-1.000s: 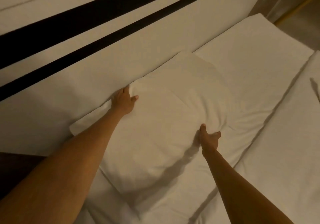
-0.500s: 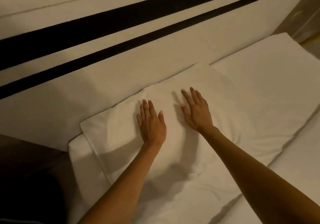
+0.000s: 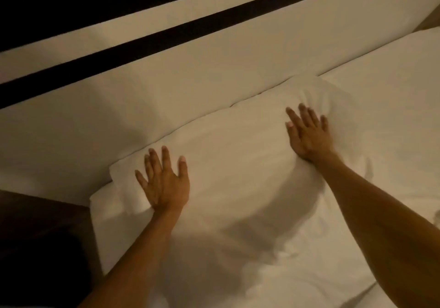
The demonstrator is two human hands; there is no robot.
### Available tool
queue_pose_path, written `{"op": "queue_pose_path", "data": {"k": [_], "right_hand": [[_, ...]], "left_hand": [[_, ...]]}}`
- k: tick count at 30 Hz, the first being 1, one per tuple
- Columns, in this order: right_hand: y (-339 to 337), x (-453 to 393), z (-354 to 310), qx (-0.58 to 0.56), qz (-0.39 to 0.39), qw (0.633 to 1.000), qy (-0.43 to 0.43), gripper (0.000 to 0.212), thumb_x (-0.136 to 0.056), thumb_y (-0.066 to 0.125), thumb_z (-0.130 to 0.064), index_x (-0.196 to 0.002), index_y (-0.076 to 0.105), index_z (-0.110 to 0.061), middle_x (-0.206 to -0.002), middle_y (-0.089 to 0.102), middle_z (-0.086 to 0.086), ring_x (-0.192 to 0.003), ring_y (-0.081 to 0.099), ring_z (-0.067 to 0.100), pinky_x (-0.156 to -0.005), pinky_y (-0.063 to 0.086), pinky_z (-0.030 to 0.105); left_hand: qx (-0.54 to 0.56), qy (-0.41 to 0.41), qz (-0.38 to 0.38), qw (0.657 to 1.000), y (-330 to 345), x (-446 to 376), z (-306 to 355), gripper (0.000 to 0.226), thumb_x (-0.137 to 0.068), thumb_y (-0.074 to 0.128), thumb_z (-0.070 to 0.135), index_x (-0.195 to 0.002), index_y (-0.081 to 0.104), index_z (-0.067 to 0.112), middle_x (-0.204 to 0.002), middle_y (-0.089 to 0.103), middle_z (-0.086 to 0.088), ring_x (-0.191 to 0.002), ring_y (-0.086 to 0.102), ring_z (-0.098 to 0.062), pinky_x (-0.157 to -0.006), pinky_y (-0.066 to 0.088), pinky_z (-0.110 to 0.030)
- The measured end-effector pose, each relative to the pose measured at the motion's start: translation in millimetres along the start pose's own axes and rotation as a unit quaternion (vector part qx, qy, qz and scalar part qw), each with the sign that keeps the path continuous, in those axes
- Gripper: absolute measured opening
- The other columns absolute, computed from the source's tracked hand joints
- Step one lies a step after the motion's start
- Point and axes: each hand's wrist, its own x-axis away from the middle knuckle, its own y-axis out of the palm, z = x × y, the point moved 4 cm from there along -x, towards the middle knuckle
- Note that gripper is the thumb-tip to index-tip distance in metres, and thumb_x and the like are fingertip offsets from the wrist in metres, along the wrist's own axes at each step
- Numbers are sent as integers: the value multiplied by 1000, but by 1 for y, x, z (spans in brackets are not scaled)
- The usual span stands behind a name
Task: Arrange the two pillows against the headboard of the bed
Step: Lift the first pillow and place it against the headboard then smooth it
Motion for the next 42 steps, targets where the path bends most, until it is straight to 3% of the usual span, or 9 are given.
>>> {"op": "queue_pose_path", "data": {"k": [4, 6, 11, 18, 24, 31, 33, 36, 42], "right_hand": [[-27, 4, 98, -3, -22, 984, 176, 61, -96, 11, -56, -149, 26, -31, -155, 31, 15, -143, 27, 34, -116, 18, 57], [-47, 10, 114, -2, 10, 978, 206, 62, -97, 14, -52, -149, 28, -21, -149, 38, 20, -140, 31, 37, -111, 27, 57], [-64, -1, -5, -53, 60, 997, -10, 69, -90, 17, -47, -151, 31, -18, -155, 31, 21, -144, 28, 36, -114, 26, 46], [-13, -5, -153, -74, -8, 981, -180, 52, -102, 17, -43, -153, 21, -32, -163, 17, 5, -151, 11, 24, -121, 10, 44], [-2, -21, -49, -46, -4, 998, -35, 53, -101, 19, -47, -153, 22, -34, -163, 16, 3, -151, 11, 23, -121, 6, 44], [-33, 19, 93, -18, -34, 984, 173, 59, -100, 19, -50, -154, 15, -26, -161, 16, 11, -149, 13, 31, -118, 14, 56], [-39, 33, 79, -42, -22, 988, 148, 58, -102, 20, -46, -155, 14, -24, -162, 14, 12, -150, 12, 30, -119, 14, 54], [-51, 67, 28, -77, 32, 995, 48, 56, -102, 20, -43, -155, 19, -24, -162, 15, 12, -150, 13, 30, -120, 15, 47], [-26, 138, -45, -71, 50, 990, -114, 57, -101, 8, -47, -153, 21, -27, -161, 22, 5, -151, 14, 23, -121, 20, 46]], "left_hand": [[45, -109, -35, 992, -13, 6, -37, 70, -98, 17, 57, -156, 12, 19, -164, 11, -11, -151, 9, -31, -119, 2, -54], [70, -124, -1, 990, -27, 11, -33, 67, -101, 21, 49, -155, 15, 10, -162, 14, -15, -150, 11, -32, -119, 3, -54], [142, 20, 97, 985, -53, 30, 49, 67, -98, 17, 42, -152, 24, 4, -161, 22, -12, -150, 18, -24, -120, 7, -44], [116, 50, -3, 992, -12, 7, 88, 62, -103, 17, 41, -156, 4, 11, -165, 2, -6, -152, -2, -20, -121, -5, -41], [20, 28, -13, 999, -1, -10, 16, 71, -98, 14, 57, -156, 11, 19, -165, 6, -6, -152, 3, -21, -120, -4, -45], [86, -148, -42, 984, -27, -7, -28, 70, -101, 17, 49, -155, 10, 5, -162, 6, -21, -151, 3, -35, -120, 0, -52], [146, -144, -14, 979, -43, 7, -2, 69, -102, 22, 45, -155, 10, 1, -161, 6, -23, -151, 3, -34, -120, 0, -49], [188, -33, 27, 981, -57, 58, 49, 66, -102, 26, 43, -155, 12, 5, -163, 10, -14, -152, 8, -25, -121, 2, -45], [152, 109, 29, 982, -19, 160, 83, 66, -99, 23, 43, -151, 29, 3, -158, 29, -15, -146, 29, -29, -118, 18, -44]]}}
